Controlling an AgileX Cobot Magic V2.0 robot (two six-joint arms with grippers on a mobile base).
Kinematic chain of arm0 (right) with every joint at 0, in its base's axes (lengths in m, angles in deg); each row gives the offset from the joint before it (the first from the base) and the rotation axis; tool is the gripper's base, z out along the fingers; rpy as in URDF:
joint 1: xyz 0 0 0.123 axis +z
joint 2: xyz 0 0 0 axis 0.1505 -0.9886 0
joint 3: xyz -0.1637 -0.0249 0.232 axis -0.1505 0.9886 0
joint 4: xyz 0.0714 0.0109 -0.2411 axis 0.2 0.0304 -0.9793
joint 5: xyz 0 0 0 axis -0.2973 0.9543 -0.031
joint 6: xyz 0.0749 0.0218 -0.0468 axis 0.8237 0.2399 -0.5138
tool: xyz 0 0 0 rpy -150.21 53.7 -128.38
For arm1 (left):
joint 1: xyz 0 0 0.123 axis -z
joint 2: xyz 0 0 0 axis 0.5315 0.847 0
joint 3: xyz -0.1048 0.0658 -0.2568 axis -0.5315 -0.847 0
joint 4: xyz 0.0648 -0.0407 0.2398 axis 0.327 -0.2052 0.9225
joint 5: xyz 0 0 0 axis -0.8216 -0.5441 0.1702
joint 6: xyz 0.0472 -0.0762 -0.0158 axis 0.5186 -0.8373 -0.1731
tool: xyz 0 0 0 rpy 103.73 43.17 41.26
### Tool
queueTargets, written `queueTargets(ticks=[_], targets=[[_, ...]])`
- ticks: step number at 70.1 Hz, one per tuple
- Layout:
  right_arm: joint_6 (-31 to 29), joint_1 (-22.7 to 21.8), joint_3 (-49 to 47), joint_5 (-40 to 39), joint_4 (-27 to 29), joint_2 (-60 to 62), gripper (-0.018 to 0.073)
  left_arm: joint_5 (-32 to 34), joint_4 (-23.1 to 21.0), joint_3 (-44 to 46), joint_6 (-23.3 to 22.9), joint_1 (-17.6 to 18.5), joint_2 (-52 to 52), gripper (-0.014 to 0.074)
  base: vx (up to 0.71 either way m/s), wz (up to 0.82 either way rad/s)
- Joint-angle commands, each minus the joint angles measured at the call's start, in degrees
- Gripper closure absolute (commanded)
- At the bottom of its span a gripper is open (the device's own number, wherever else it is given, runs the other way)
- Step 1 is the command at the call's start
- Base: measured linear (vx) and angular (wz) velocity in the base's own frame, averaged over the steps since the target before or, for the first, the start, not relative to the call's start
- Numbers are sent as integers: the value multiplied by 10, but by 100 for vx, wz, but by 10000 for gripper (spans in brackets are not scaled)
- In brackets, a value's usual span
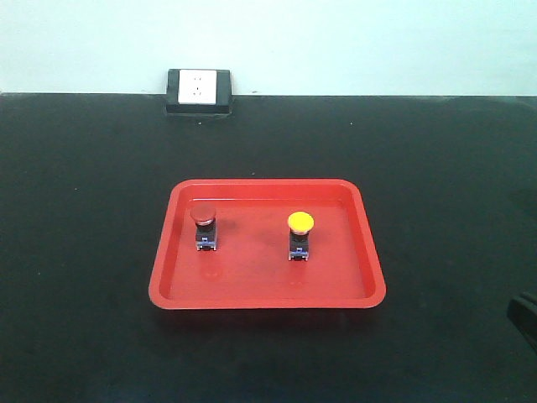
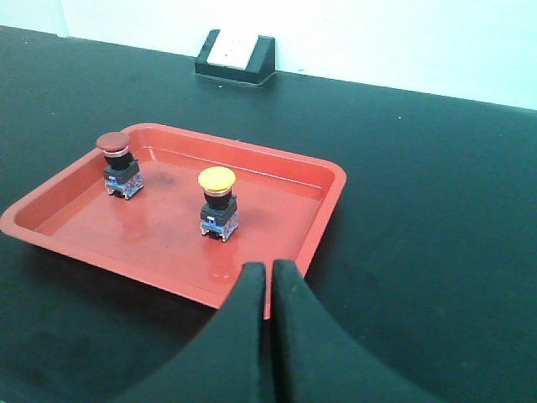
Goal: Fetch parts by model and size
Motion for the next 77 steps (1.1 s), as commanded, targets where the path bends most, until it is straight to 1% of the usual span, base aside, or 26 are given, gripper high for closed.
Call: queueTargets(ticks=[1,77], targets=[[-3,-3,-16,-42,-11,-5,566,52,18,-5,1,-2,-7,601,0,0],[-3,-3,-16,-42,-11,-5,566,58,15,-5,1,-2,-7,601,0,0]])
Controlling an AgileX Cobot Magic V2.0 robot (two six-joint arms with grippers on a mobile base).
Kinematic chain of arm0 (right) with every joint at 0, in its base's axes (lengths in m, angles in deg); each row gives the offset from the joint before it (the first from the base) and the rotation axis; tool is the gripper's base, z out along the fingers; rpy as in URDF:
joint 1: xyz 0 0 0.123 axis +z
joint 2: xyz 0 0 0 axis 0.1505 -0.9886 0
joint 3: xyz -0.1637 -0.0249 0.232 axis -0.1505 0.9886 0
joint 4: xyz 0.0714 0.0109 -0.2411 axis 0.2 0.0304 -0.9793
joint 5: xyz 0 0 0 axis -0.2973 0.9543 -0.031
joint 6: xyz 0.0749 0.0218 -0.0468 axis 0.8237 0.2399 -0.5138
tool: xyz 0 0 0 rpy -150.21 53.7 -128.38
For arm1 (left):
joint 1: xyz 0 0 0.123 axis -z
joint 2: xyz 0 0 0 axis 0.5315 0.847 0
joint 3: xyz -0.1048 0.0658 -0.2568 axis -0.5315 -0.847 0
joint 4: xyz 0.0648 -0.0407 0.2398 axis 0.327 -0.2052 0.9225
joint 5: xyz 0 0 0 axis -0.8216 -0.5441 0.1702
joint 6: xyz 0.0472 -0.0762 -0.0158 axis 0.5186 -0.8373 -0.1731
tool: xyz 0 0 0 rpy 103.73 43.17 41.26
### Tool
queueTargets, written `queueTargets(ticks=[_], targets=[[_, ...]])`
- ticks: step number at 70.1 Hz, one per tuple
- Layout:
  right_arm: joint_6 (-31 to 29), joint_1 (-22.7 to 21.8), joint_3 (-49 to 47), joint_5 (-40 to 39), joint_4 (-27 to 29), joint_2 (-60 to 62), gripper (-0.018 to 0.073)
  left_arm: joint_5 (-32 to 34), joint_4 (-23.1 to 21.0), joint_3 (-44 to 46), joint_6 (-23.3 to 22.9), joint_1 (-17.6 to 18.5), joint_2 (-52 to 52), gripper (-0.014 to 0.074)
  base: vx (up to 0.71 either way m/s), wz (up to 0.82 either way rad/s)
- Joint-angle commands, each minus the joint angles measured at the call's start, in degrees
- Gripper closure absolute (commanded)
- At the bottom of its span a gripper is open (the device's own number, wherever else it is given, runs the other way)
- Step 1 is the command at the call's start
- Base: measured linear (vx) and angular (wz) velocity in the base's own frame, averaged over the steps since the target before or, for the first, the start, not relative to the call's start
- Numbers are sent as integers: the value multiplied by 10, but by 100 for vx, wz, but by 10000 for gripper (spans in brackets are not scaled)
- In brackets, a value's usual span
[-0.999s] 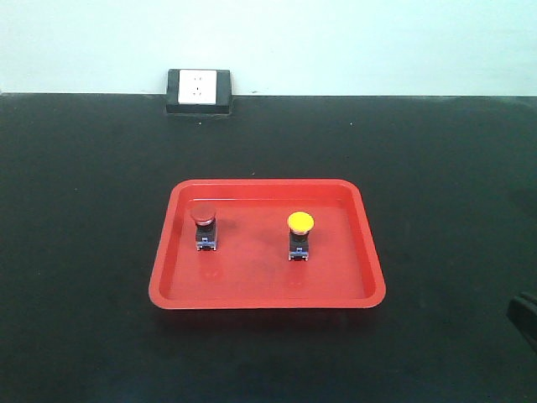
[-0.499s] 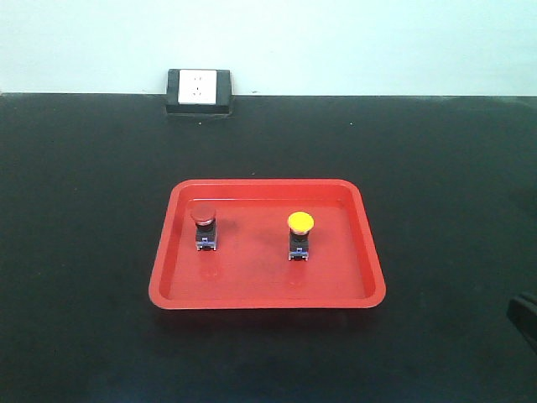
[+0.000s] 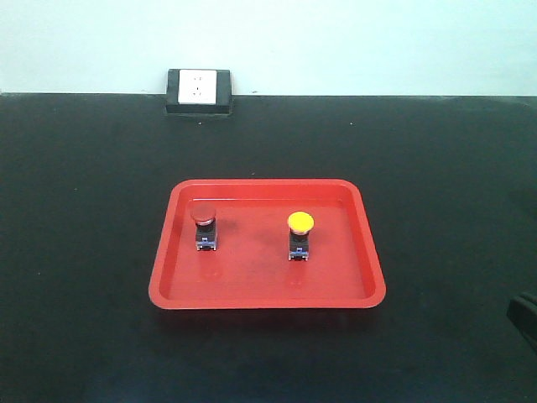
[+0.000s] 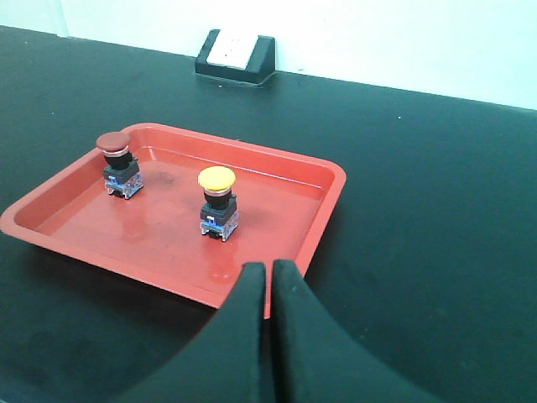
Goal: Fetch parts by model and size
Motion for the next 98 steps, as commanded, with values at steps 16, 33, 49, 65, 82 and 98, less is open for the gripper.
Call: queueTargets(ticks=[16,33,49,65,82,98], targets=[[-3,-6,-16,-52,-2,-4,566,49,0,-3,1,-2,-7,601,0,0],[-34,-129,-15,-62,38,-4,566,49,0,-3,1,-2,-7,601,0,0],[-164,-253,-15,-61,145,-1,566,49,0,-3,1,-2,-7,601,0,0],[-160,-291,75,-124,170,68,566,49,0,-3,1,-2,-7,601,0,0],[-160,-291,158,-123,166,153,566,49,0,-3,1,-2,-7,601,0,0],[-156,-289,211,-145,150,189,566,48,0,-3,1,-2,-7,601,0,0]])
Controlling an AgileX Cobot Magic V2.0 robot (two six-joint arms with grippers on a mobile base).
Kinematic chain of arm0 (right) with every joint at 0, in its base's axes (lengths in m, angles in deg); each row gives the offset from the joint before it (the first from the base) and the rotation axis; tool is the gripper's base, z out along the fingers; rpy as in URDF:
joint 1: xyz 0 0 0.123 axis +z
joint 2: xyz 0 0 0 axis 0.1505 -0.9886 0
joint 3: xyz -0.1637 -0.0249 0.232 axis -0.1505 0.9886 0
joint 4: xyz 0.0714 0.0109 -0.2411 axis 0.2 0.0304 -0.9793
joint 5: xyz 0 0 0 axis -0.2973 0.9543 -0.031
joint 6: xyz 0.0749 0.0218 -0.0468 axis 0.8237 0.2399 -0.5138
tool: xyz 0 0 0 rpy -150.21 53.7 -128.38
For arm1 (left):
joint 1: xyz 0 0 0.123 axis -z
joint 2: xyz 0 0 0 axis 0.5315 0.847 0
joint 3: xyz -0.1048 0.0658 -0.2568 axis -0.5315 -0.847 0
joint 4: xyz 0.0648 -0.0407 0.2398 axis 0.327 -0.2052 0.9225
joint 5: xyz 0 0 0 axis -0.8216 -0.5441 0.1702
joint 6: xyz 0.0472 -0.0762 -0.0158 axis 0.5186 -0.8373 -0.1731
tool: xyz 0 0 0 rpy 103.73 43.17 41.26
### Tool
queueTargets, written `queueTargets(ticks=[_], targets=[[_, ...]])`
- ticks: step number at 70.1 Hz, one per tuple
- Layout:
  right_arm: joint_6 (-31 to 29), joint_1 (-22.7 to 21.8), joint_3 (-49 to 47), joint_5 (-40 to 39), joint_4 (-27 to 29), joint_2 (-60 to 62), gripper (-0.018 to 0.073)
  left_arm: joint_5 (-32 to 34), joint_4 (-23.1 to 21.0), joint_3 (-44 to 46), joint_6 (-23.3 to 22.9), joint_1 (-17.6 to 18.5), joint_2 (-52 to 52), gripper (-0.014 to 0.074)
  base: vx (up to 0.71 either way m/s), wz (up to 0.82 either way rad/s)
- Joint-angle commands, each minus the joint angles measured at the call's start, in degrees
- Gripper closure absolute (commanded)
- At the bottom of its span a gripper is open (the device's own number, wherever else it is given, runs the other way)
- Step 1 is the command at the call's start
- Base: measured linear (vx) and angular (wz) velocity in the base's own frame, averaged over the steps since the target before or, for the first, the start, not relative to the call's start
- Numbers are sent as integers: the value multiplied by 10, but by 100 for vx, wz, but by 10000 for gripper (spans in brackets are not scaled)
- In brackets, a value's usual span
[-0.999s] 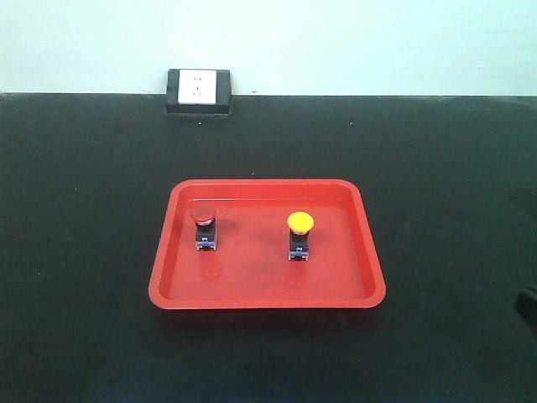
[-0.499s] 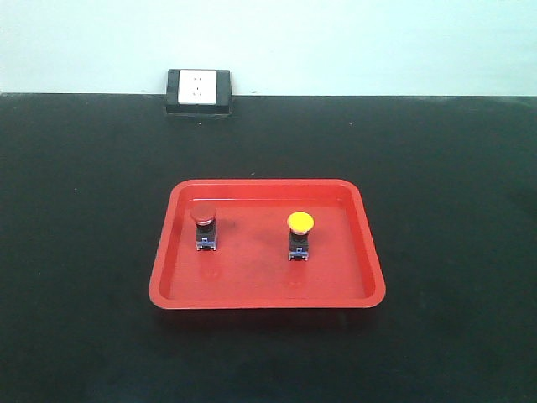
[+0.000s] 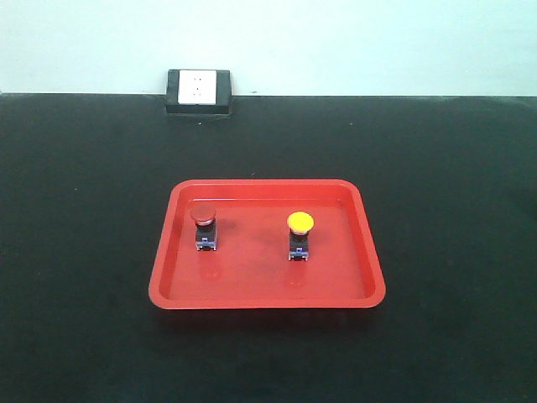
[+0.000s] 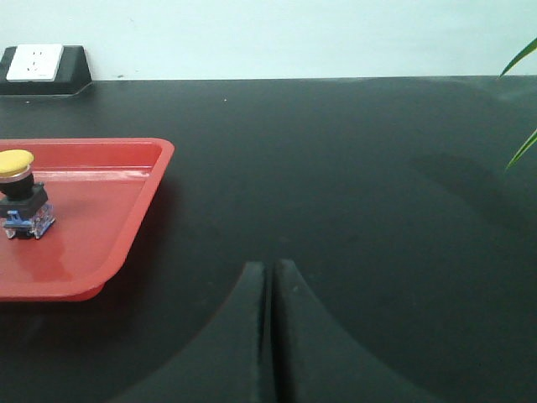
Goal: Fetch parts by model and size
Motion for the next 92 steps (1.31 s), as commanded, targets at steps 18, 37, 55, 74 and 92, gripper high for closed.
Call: queueTargets(ticks=[18,37,55,74,92], targets=[[0,-2,4,-63,-11,7,566,48,0,-3,-1,-2,-7,601,0,0],[0,-2,4,-61,-11,7,566,48,0,-3,-1,-2,-7,601,0,0],[0,-2,4,-61,-11,7,566,48,0,-3,-1,-2,-7,601,0,0],[0,-2,4,-61,-11,7,566,48,0,-3,-1,-2,-7,601,0,0],[0,-2,4,-61,-11,7,566,48,0,-3,-1,-2,-7,601,0,0]])
